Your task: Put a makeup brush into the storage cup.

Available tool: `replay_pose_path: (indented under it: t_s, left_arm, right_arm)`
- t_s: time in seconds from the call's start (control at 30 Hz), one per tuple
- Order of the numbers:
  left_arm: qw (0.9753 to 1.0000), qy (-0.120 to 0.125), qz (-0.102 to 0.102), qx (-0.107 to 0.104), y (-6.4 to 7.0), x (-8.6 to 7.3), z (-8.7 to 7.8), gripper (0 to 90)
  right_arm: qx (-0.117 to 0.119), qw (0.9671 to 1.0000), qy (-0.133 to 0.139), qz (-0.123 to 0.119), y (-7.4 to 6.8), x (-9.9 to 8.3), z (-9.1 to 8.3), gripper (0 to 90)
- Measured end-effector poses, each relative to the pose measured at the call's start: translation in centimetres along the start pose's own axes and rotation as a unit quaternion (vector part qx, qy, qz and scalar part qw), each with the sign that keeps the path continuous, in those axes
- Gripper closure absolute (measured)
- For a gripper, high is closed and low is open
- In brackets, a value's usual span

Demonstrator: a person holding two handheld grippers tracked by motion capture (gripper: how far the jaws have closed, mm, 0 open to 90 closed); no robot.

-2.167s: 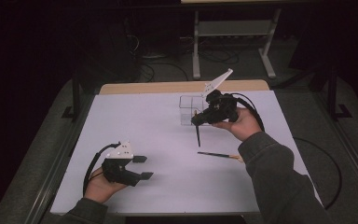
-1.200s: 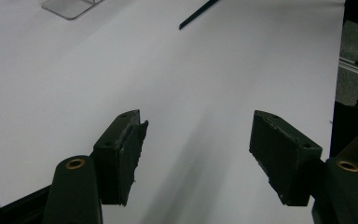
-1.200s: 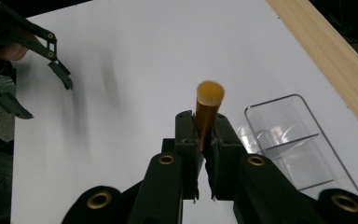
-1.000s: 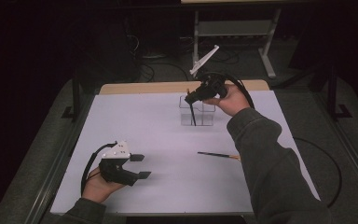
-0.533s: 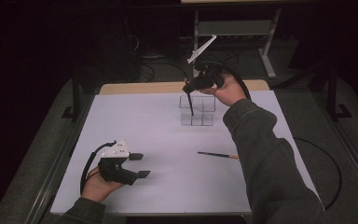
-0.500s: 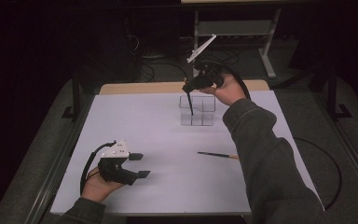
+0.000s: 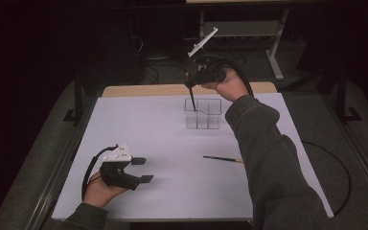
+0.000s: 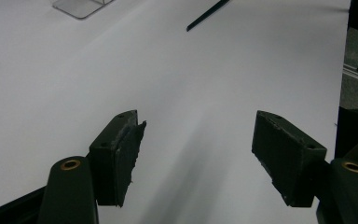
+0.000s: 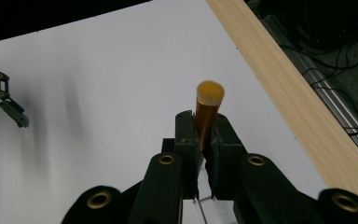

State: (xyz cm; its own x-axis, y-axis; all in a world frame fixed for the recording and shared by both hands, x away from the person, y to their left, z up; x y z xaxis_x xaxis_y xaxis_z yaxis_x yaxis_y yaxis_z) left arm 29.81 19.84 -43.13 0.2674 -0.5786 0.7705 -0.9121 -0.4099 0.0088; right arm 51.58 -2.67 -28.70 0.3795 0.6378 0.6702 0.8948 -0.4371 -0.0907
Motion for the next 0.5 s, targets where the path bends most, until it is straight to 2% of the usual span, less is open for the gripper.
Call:
replay_pose_path:
  t_s: [0.2, 0.5]
  left_arm:
    - [1.0000, -0.001, 0.002, 0.001, 0.0, 0.0, 0.0, 31.7]
    - [1.0000, 0.000, -0.001, 0.002, 0.0, -0.1, -0.3, 31.9]
  right_arm:
    - [-0.009, 0.9999, 0.004, 0.002, 0.6, 0.5, 0.1, 83.0]
    - [-0.017, 0.9998, -0.005, 0.006, 1.1, 0.3, 1.0, 82.9]
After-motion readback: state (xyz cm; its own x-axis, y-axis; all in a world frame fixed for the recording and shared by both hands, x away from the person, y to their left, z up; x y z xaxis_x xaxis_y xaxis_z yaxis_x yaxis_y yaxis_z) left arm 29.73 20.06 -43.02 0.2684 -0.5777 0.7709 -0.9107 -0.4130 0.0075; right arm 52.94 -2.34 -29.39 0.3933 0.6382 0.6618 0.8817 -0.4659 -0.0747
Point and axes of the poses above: each handheld gripper's, and its own axes: z roughly forward along the jaws, x roughly out of its top, y roughly to its right, the point moved 6 cm from there along z, roughly forward along the jaws, and after that the axes turned 5 degrees about z, right-handed, at the moved point
